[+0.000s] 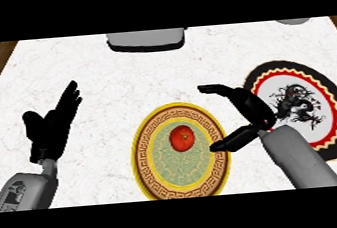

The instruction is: Pick the tomato from the plate and place it in the plate

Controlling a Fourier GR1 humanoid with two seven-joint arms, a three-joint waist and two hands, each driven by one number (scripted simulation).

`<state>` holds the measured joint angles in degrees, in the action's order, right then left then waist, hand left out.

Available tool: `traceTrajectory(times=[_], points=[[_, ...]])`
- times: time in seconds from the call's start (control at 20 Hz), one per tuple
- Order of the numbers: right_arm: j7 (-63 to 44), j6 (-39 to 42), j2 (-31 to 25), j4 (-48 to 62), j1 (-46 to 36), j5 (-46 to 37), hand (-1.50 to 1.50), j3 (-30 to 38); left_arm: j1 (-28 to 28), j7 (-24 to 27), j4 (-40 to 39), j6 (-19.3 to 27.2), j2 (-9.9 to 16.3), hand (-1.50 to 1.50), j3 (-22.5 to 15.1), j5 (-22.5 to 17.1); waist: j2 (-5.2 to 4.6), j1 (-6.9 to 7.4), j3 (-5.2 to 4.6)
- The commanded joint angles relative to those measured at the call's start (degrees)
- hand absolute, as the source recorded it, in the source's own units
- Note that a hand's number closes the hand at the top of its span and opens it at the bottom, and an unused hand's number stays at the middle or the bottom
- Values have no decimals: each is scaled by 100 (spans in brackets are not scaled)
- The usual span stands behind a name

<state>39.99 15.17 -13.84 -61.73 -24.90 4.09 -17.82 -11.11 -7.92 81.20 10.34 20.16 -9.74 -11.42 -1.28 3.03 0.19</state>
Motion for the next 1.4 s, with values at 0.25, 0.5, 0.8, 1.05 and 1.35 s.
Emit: traceTrajectory(times=[0.25, 0.5, 0.8, 1.05, 1.35], points=[[1459, -71, -139, 1996, -904, -1505, -150, -395, -139, 166, -534, -208, -8, 0, 353, -25, 87, -203, -16], [1119, -27, 49, 2137, -1200, -1892, -150, -374, 239, -48, -19, -266, -35, 0, 497, -11, 118, -229, -18], [280, -110, 178, 1574, -952, -2549, -150, -890, -32, -43, -269, -164, -251, 0, 539, 138, 130, -292, -19], [-579, -477, 322, 1067, -1076, -3116, -150, -1044, 284, 194, -174, -499, -95, 0, 660, 103, 143, -297, -22], [-1161, -111, 368, 898, -1222, -3643, -150, -1026, -66, -29, -342, -441, -208, 0, 860, 223, 130, -300, -21]])
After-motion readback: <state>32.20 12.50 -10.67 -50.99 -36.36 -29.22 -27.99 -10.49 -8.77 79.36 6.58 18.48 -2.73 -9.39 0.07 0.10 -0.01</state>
